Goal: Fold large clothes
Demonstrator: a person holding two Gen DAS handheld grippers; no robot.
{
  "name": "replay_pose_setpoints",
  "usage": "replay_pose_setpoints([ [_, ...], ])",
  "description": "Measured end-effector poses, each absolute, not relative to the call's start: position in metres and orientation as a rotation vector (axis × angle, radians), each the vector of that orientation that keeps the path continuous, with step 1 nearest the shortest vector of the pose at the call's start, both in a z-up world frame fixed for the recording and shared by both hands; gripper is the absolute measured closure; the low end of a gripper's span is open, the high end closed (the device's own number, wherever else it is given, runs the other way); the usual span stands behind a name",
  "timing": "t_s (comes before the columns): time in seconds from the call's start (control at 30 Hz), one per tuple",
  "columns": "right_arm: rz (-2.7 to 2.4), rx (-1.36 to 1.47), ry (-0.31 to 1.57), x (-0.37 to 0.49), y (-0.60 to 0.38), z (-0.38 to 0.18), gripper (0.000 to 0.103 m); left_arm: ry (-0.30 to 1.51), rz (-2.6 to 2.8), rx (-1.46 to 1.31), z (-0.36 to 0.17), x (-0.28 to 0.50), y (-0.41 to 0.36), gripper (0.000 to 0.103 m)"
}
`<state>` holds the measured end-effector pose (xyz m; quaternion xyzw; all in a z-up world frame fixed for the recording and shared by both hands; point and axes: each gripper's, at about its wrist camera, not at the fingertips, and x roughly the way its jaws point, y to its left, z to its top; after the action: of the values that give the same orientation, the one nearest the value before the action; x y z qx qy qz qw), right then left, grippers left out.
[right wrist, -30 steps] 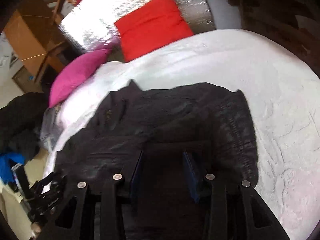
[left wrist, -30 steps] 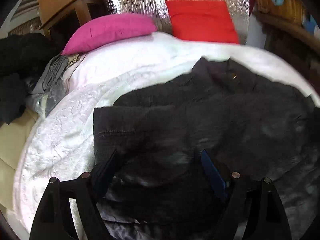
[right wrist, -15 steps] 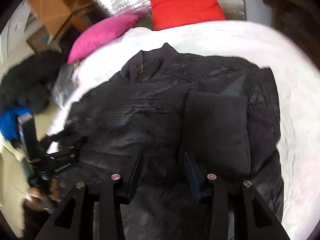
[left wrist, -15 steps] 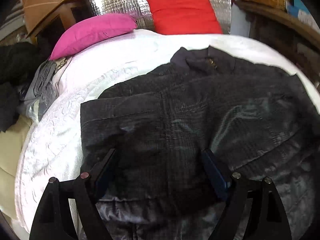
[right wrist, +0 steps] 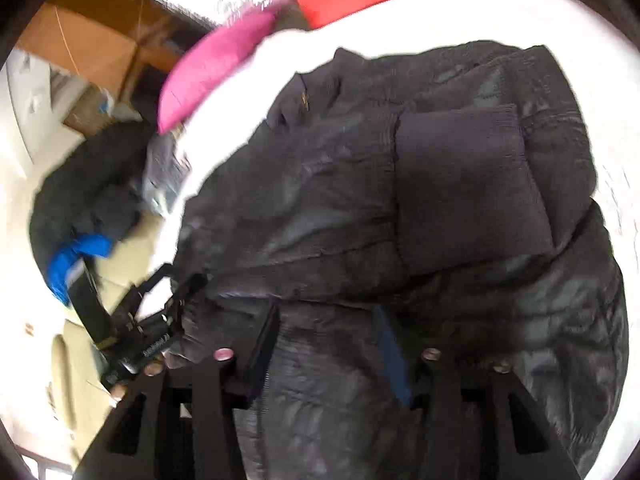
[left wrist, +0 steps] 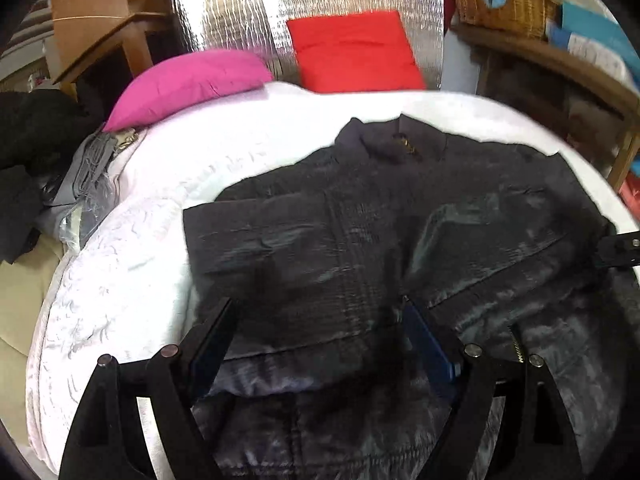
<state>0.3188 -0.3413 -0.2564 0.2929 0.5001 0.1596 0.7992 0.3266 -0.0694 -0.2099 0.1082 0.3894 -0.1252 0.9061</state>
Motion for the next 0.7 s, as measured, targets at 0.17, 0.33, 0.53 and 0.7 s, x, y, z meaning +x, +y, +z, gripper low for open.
replay_pose_setpoints([
  [0.17, 0.375, 0.706, 1.141, 0.313, -0.34, -0.268, 0.048, 0.849, -0.223, 0.179, -0.211, 0.324, -0.042, 0.018],
  [0.33, 0.364, 0.855, 1.2, 0.318, -0.345, -0.295, 0.048, 0.937, -0.252, 0.004, -0.22, 0.336, -0.008, 0.018],
  [0.53, 0.337, 0.96, 1.165, 0.332, -0.333, -0.314, 0.048, 1.087, -0.18, -0.075, -0.253, 0.358, 0.004, 0.018],
  [0.7, 0.3, 0.999, 1.063, 0.34, -0.322, -0.313, 0.056, 1.093, -0.159, -0.131, -0.26, 0.369, 0.013, 0.017],
])
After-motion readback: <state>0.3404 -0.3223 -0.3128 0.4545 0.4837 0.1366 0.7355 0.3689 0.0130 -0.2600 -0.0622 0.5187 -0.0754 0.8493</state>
